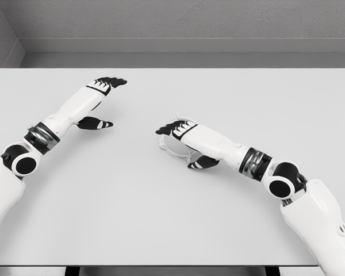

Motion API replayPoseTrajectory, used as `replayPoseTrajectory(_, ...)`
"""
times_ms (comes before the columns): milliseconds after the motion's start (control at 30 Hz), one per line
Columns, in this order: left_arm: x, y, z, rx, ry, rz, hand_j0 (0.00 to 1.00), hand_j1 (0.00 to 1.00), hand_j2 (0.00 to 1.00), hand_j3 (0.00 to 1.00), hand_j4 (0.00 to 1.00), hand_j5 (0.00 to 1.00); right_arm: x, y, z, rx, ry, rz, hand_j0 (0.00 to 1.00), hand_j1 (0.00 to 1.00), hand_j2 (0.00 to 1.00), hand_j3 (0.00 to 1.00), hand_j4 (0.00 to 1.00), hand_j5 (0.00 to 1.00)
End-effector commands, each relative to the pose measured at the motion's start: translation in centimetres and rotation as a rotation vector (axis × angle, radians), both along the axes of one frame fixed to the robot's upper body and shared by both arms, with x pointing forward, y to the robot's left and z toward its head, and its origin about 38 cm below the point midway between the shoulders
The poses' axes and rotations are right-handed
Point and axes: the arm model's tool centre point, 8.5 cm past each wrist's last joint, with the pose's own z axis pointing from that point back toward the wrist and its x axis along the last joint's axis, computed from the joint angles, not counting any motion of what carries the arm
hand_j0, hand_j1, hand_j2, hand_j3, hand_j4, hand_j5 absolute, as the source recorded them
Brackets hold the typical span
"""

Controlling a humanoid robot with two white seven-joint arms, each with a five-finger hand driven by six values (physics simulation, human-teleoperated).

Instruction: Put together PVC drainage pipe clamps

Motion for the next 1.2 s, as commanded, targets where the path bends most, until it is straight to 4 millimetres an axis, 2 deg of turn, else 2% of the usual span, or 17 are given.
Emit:
replayPoseTrajectory(0, 0.0, 0.1, 0.1, -0.007, 0.0, 0.002, 1.0, 1.0, 1.0, 1.0, 1.0, 1.0, 0.1, -0.1, 0.0, 0.004, 0.005, -0.004, 1.0, 1.0, 1.0, 1.0, 1.0, 1.0)
replayPoseTrajectory(1167, -0.1, -0.3, -0.1, -0.012, 0.002, -0.003, 1.0, 1.0, 1.0, 1.0, 1.0, 1.0, 1.5, 0.5, -0.1, 0.0, 0.014, -0.008, 1.0, 1.0, 1.0, 1.0, 1.0, 1.0)
